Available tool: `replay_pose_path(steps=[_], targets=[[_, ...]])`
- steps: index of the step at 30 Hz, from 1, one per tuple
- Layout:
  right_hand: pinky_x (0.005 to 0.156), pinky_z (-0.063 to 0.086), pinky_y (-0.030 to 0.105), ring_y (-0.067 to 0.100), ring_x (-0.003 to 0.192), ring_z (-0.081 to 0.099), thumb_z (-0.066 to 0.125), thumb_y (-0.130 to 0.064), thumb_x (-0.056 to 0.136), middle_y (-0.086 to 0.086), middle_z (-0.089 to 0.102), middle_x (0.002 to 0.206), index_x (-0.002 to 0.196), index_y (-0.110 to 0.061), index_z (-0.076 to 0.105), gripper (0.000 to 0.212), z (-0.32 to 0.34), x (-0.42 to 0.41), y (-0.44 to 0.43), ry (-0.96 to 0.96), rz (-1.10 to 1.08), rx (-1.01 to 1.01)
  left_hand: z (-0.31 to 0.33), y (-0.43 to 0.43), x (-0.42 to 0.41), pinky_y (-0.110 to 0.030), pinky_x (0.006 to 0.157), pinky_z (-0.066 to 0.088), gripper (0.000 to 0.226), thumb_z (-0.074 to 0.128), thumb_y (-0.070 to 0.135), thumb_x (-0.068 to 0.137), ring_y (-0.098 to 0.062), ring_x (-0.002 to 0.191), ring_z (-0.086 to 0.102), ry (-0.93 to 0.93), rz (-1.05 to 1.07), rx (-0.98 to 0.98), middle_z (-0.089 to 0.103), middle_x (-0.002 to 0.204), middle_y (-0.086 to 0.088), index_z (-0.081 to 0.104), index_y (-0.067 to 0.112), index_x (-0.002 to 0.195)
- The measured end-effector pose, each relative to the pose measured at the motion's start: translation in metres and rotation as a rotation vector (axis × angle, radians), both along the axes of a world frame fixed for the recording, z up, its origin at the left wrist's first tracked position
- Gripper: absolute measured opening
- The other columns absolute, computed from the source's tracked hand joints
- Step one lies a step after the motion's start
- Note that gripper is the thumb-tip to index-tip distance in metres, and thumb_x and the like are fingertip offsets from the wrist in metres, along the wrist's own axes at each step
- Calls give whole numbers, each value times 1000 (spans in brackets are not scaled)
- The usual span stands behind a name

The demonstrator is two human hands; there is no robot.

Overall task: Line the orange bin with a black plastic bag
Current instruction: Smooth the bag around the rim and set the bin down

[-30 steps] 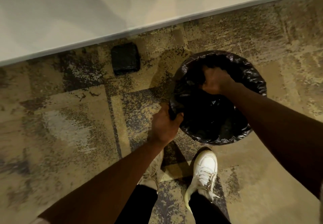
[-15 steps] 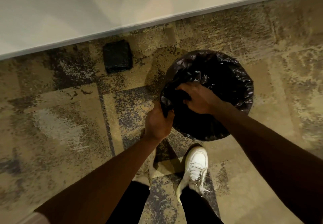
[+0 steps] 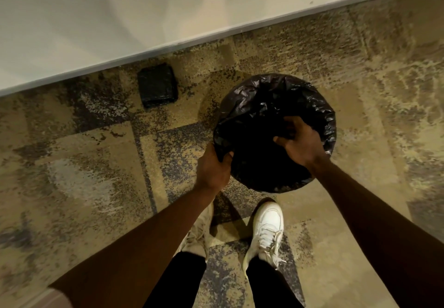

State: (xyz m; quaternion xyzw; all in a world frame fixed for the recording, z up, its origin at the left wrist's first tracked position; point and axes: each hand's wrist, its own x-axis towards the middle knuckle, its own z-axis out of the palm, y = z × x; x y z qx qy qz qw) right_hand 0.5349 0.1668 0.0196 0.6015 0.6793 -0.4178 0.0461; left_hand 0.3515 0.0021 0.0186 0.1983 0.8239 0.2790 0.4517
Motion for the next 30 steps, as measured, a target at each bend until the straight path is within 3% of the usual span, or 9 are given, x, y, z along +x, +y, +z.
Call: replay_pose_path(steps=[4,8,12,15,18,20,22,25,30], targets=[[104,43,36,39,137,55,83,-38,88,12,58,150,159,-20,35,88,-13,16,9,-71,-100,-177,-1,-1,2,-37,93,56,40,64,29,104,-36,122,68,-7,2,-9,70,133,-13,57,10,138],[96,44,32,35,132,59,82,-37,88,9,62,145,154,-19,44,78,-15,7,13,-33,-163,-174,0,-3,0,-41,93,60,38,66,34,103,-33,114,72,-15,-12,5,73,127,-11,59,10,132],[85,54,25,18,110,70,79,-31,91,-3,74,117,126,-22,67,38,3,5,-2,170,-260,16,-1,-4,-3,-52,90,63,44,66,44,101,-39,103,76,-55,-9,-29,76,119,-15,62,8,128],[90,63,39,14,97,75,76,-18,93,-3,78,103,111,-18,74,18,19,15,-16,339,-368,202,-1,-5,-2,-56,83,65,39,65,46,102,-40,91,78,-106,20,-37,79,106,-13,65,12,120],[88,63,35,1,88,73,75,-20,89,-5,78,101,104,-20,74,15,25,35,-25,333,-483,402,2,-7,-1,-42,60,67,28,74,47,96,-28,65,78,-233,175,-12,80,77,-2,71,19,94],[81,61,28,-2,83,69,77,-24,86,-5,76,101,101,-21,72,16,25,49,-33,291,-541,521,3,-9,0,-27,51,57,33,83,42,90,-18,54,70,-412,360,-37,81,82,-6,76,10,97],[76,59,29,6,84,68,79,-31,83,-1,74,102,102,-25,70,22,23,60,-41,216,-593,580,5,-12,3,-29,56,48,37,86,32,88,-21,64,68,-615,522,-54,82,97,-11,78,6,113],[79,60,35,11,86,68,87,-40,77,1,72,102,107,-26,66,39,14,68,-57,188,-778,486,7,-17,9,-31,62,60,34,80,24,93,-20,88,81,-819,617,-43,84,108,-5,75,15,125],[81,61,38,21,95,77,91,-18,80,8,76,102,99,-18,63,34,-1,65,-76,519,-1239,-6,3,-18,19,-41,69,65,32,72,14,97,-27,106,75,-897,697,28,84,105,-6,72,13,128]])
